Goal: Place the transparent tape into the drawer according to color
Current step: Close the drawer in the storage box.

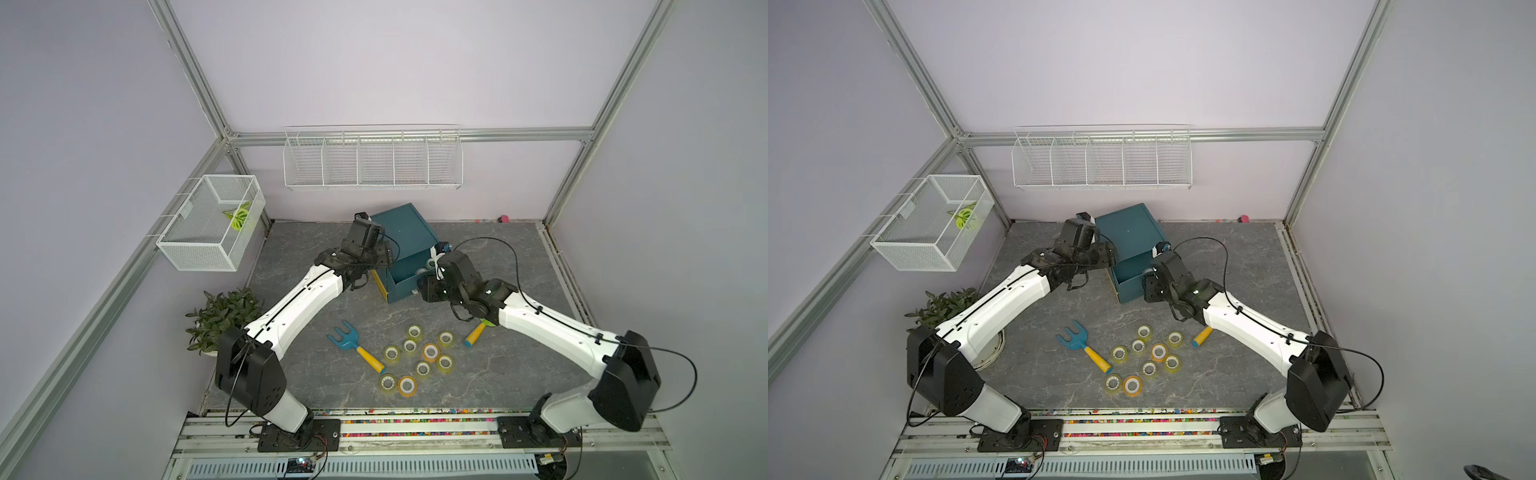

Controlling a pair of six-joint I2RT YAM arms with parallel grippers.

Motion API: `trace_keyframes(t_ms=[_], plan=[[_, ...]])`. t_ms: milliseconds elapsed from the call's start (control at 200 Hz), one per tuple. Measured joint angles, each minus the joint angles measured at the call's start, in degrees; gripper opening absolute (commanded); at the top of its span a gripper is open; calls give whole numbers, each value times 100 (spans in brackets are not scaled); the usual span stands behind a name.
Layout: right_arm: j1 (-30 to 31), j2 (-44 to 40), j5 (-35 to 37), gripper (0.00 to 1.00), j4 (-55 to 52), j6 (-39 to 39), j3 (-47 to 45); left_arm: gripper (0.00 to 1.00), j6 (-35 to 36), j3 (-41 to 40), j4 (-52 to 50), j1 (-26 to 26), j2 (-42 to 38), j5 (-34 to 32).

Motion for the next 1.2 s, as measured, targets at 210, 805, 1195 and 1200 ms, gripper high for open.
trace_keyframes(t_ms=[210, 805, 1195, 1200], plan=[[-118, 675, -24, 51, 341, -26, 496, 78, -9, -37, 26, 0, 4, 24], [-136, 573, -485, 58, 599, 42, 439, 79, -31, -149, 258, 15, 4, 157], [-299, -385, -1102, 56, 2002, 1740, -1757, 79, -31, -260, 374, 42, -50, 254], [-310, -352, -1126, 56, 2039, 1770, -1768, 79, -31, -260, 372, 42, -50, 256]])
